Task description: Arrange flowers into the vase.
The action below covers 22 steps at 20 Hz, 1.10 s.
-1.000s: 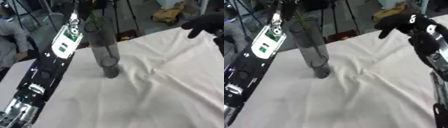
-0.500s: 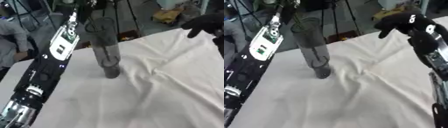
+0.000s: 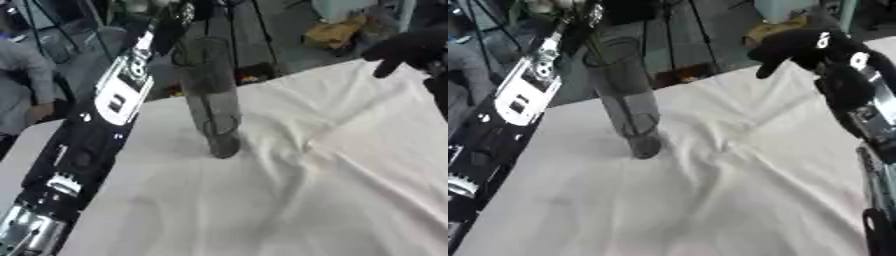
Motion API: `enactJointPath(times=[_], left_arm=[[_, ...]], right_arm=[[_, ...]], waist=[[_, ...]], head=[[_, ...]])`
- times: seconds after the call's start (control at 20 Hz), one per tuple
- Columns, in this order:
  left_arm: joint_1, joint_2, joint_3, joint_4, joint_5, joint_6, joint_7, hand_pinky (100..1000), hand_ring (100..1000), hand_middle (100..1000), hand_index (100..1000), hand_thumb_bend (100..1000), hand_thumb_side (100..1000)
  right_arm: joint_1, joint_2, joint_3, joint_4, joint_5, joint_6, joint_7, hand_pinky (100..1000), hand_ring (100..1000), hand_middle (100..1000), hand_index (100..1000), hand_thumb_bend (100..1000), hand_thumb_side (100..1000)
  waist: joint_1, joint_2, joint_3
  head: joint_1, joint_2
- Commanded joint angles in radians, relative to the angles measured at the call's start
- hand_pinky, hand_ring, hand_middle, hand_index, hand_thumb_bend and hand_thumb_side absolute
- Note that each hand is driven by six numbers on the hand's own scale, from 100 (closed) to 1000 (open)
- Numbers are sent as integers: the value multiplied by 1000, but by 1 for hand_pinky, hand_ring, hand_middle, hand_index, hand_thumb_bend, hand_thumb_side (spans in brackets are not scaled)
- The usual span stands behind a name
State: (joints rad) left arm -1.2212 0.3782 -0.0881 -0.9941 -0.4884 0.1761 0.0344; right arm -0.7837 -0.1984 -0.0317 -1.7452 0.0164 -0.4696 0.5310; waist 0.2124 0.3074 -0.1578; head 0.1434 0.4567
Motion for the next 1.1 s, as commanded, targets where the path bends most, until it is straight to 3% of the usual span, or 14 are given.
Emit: enactJointPath(times=[0.05, 0.55, 0.6, 1.1], left_arm=[[-18, 45, 9, -11, -16, -10, -51, 679, 868, 935, 916, 100, 1000], [-22, 57, 22, -17, -50, -8, -194, 717, 896, 959, 945, 100, 1000], [-20, 57, 22, -17, -51, -7, -198, 749, 921, 992, 1000, 100, 1000], [-18, 78, 7, -3, -59, 24, -361, 784, 944, 1000, 1000, 104, 1000]], right_arm=[[-18, -2, -7, -20, 3, 1, -6, 770, 762, 562, 831, 260, 1000], [-13, -2, -8, -22, 2, 4, -10, 769, 762, 563, 831, 254, 1000], [-13, -2, -8, -22, 2, 4, -10, 770, 762, 563, 830, 253, 1000], [-9, -2, -9, -24, 1, 5, -15, 769, 762, 565, 830, 250, 1000]], waist=[[-14, -30, 5], [-13, -34, 10], [-13, -34, 10], [-16, -38, 16]], head=[[-1, -9], [-4, -7], [-5, -7], [-10, -6]])
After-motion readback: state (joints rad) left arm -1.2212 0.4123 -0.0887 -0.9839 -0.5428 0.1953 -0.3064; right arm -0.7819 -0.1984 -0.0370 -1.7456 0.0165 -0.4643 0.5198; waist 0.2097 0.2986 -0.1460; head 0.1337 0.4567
